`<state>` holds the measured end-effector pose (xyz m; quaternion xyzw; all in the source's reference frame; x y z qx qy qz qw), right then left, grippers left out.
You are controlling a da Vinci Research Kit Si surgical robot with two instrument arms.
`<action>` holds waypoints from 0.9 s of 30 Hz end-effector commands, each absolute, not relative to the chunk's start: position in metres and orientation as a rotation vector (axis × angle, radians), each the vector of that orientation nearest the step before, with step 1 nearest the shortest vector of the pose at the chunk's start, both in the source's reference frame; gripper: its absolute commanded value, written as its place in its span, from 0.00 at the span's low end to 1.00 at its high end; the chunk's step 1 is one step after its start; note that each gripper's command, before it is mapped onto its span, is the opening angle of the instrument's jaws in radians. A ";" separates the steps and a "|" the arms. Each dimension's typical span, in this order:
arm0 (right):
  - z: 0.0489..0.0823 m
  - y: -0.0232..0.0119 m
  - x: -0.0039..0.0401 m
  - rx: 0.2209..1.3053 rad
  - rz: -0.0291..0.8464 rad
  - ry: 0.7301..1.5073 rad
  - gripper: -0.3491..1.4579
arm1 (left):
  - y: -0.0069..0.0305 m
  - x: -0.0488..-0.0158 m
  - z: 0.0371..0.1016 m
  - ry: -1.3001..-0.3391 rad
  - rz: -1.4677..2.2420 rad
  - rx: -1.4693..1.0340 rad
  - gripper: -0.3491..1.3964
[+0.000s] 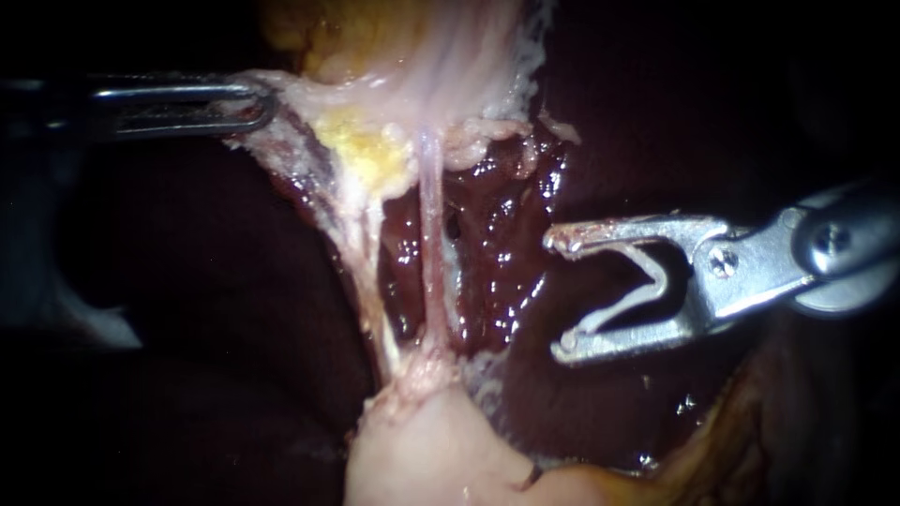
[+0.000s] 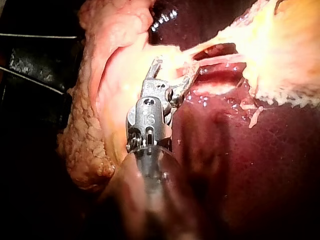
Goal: Grabbing gallbladder
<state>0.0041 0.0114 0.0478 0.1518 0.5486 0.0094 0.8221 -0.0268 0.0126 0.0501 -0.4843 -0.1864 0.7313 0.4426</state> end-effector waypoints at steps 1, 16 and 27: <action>0.0478 0.0114 0.0041 0.323 0.020 1.167 0.45 | 0.0127 -0.0268 0.0501 -0.462 1.814 -1.202 0.00; 0.0478 0.0114 0.0040 0.323 0.020 1.167 0.45 | 0.0138 -0.0250 0.0485 -0.440 1.799 -1.210 0.00; 0.0478 0.0114 0.0041 0.323 0.020 1.167 0.45 | 0.0137 -0.0250 0.0485 -0.438 1.799 -1.209 0.00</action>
